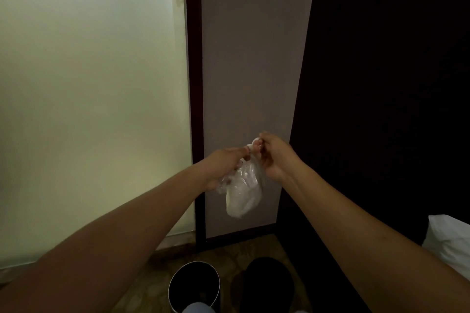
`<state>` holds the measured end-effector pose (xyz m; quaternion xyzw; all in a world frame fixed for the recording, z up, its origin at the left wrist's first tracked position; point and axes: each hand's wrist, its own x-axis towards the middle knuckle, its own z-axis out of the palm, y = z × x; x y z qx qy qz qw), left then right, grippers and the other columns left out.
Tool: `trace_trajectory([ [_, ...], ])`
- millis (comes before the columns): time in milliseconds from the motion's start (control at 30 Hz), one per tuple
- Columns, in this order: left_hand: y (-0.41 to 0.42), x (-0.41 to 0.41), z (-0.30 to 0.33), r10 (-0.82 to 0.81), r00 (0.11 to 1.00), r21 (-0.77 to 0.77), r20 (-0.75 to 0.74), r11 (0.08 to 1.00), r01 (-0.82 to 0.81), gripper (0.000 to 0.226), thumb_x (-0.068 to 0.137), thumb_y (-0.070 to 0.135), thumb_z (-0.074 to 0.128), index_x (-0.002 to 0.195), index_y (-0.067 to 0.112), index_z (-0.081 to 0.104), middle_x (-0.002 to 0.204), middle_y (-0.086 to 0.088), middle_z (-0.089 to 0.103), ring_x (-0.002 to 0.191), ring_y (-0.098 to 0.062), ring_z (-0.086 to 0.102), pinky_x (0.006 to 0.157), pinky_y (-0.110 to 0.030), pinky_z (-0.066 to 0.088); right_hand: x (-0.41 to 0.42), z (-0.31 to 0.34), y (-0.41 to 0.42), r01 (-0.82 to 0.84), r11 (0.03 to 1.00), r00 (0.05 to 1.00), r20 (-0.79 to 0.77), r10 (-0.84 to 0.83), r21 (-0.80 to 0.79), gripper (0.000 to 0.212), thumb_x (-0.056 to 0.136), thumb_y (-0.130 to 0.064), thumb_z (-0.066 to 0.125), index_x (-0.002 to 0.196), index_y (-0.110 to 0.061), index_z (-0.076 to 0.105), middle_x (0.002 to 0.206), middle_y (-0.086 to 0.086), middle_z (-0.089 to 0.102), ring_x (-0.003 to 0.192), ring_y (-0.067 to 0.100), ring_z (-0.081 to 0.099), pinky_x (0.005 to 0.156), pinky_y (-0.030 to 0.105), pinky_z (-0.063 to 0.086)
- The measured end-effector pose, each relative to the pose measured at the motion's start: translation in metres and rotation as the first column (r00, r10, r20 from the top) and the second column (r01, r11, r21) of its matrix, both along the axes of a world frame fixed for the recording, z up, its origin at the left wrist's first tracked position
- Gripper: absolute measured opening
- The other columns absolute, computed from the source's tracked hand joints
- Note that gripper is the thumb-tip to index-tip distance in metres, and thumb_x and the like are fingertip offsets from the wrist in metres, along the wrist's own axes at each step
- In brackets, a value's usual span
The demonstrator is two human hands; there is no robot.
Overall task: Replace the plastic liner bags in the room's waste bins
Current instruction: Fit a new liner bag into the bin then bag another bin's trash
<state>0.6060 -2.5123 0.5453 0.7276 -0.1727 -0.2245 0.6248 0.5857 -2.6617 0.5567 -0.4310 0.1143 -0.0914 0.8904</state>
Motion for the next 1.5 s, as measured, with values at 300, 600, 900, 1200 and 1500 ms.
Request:
trace_trajectory([
  [300, 0.01, 0.0, 0.006, -0.024, 1.0, 0.112, -0.009, 0.993, 0.025, 0.033, 0.094, 0.041, 0.066, 0.104, 0.011, 0.075, 0.095, -0.007, 0.077, 0.082, -0.02, 0.072, 0.078, -0.034, 0.059, -0.01, -0.006, -0.013, -0.181, 0.946, 0.983, -0.07, 0.168, -0.269, 0.023, 0.1, -0.023, 0.057, 0.079, -0.017, 0.053, 0.056, -0.003, 0.041, 0.042, 0.005, 0.031, 0.035, 0.016, 0.023],
  [600, 0.012, 0.008, 0.035, -0.159, 0.941, 0.613, 0.3, 0.788, -0.062, 0.026, 0.086, 0.034, 0.065, 0.077, 0.011, 0.072, 0.071, -0.006, 0.064, 0.063, -0.021, 0.057, 0.06, -0.03, 0.047, -0.016, -0.01, -0.017, -0.234, 0.656, 0.963, -0.075, 0.261, -0.717, 0.022, 0.085, -0.004, 0.067, 0.101, -0.019, 0.068, 0.082, 0.003, 0.063, 0.075, 0.014, 0.056, 0.066, 0.025, 0.047],
  [900, 0.02, -0.007, 0.058, -0.119, 0.916, 0.268, 0.384, 0.963, 0.012, 0.011, 0.088, 0.014, 0.061, 0.096, 0.007, 0.065, 0.079, -0.01, 0.066, 0.073, -0.022, 0.054, 0.066, -0.032, 0.047, -0.012, -0.008, -0.002, -0.115, 0.429, 0.954, 0.021, 0.3, -0.896, 0.026, 0.087, -0.025, 0.077, 0.107, -0.012, 0.069, 0.086, -0.002, 0.066, 0.072, 0.007, 0.055, 0.06, 0.021, 0.044],
  [1200, 0.039, 0.021, 0.017, -0.079, 0.984, -0.122, 0.16, 0.987, 0.1, 0.035, 0.101, 0.032, 0.056, 0.126, 0.01, 0.065, 0.12, -0.008, 0.071, 0.112, -0.019, 0.067, 0.105, -0.035, 0.049, -0.023, 0.007, -0.003, -0.121, 0.429, 0.941, 0.034, 0.336, -0.895, 0.011, 0.081, -0.017, 0.076, 0.092, -0.014, 0.073, 0.089, 0.008, 0.07, 0.082, 0.016, 0.063, 0.076, 0.03, 0.052],
  [1500, 0.038, 0.009, 0.011, -0.269, 0.947, 0.021, 0.175, 0.963, 0.269, 0.035, 0.099, 0.03, 0.057, 0.117, 0.003, 0.07, 0.112, -0.014, 0.073, 0.098, -0.021, 0.068, 0.092, -0.031, 0.048, -0.04, 0.03, -0.007, -0.158, 0.42, 0.919, 0.023, 0.394, -0.893, 0.013, 0.082, 0.002, 0.069, 0.095, 0.0, 0.069, 0.095, 0.022, 0.069, 0.084, 0.025, 0.066, 0.076, 0.032, 0.054],
])
